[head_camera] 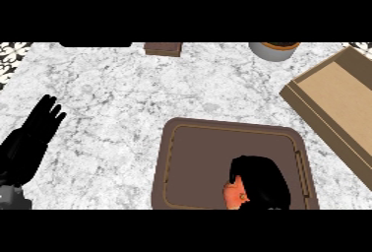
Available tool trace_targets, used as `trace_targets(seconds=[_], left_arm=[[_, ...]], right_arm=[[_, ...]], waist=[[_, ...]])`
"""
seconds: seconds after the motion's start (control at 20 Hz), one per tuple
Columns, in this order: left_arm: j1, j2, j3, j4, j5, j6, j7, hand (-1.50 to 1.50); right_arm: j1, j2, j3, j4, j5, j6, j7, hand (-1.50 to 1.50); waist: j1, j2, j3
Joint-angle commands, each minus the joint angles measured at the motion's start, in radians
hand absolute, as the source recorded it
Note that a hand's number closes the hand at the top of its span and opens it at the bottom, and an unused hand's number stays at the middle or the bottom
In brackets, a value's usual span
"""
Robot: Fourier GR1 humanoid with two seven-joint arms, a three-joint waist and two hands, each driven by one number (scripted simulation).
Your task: Pick the squash from the tray and place it in the cardboard box
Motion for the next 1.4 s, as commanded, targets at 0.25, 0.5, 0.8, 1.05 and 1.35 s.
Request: trace_targets(seconds=[0.25,0.5,0.8,1.05,1.35], left_arm=[[-0.031,-0.006,0.002,-0.004,-0.009,-0.003,0.040,0.00],[-0.009,-0.018,0.042,0.059,-0.007,-0.051,-0.046,0.00],[-0.012,0.011,0.071,0.017,0.025,-0.069,0.019,0.00],[-0.017,-0.060,0.015,0.010,-0.039,0.001,0.002,0.00],[-0.027,-0.041,0.017,0.031,-0.056,-0.018,-0.011,0.00]], right_arm=[[-0.211,-0.182,-0.325,0.284,-0.135,0.034,-0.338,1.50],[-0.236,-0.186,-0.325,0.306,-0.049,0.000,-0.369,1.50],[-0.278,-0.158,-0.326,0.236,0.020,-0.068,-0.350,1.50],[-0.279,-0.137,-0.320,-0.099,-0.006,0.042,-0.224,1.50],[-0.462,-0.157,-0.468,-0.204,0.002,0.083,-0.097,1.50]], waist=[[0.007,0.004,0.002],[0.000,0.002,0.001],[0.001,0.001,0.001],[-0.014,-0.004,0.000],[-0.006,-0.001,0.000]])
